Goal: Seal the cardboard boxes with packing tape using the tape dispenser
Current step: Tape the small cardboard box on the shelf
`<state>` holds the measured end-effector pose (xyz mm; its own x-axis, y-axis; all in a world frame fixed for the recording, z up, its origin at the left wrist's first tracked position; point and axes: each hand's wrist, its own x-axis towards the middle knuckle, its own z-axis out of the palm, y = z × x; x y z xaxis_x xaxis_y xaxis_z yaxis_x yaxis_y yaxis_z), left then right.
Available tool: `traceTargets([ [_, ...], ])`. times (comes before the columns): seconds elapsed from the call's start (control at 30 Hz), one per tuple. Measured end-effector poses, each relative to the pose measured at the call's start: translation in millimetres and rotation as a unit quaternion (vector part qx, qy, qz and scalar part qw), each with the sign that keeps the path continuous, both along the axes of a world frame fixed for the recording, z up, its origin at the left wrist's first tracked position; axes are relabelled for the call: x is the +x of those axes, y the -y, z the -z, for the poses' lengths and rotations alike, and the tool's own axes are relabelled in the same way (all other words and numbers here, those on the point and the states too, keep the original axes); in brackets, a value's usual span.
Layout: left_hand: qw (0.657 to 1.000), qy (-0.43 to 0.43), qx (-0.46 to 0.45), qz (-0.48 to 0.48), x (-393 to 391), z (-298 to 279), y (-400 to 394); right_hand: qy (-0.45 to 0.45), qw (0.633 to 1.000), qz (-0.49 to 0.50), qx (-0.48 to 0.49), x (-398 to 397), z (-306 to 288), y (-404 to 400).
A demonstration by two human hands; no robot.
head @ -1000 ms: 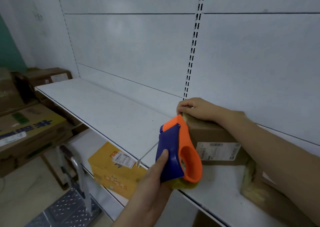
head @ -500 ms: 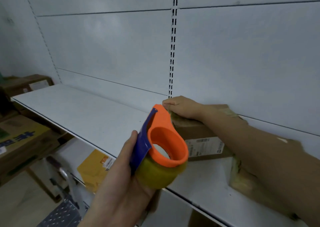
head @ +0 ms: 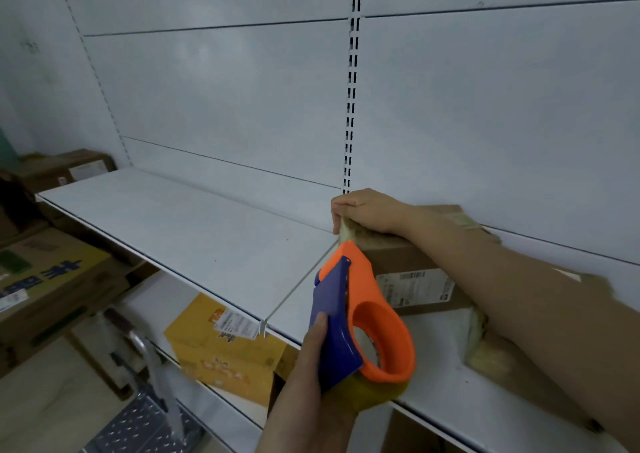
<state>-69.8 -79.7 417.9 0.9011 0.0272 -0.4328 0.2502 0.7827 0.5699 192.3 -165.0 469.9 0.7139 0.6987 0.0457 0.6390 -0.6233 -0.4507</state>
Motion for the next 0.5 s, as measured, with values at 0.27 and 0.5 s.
traceTargets([
  [0.27, 0.998, -0.044, -0.023, -0.024, -4.1, -9.1, 8.8, 0.096, 0.994, -0.024, -0.037, -7.0, -5.7, -0.5],
  [0.5, 0.993, -0.066, -0.095, -0.029, -11.5, -7.4, -4.3, 0.144, 0.988, 0.003, -0.060, -47.2, 0.9, 40.4],
])
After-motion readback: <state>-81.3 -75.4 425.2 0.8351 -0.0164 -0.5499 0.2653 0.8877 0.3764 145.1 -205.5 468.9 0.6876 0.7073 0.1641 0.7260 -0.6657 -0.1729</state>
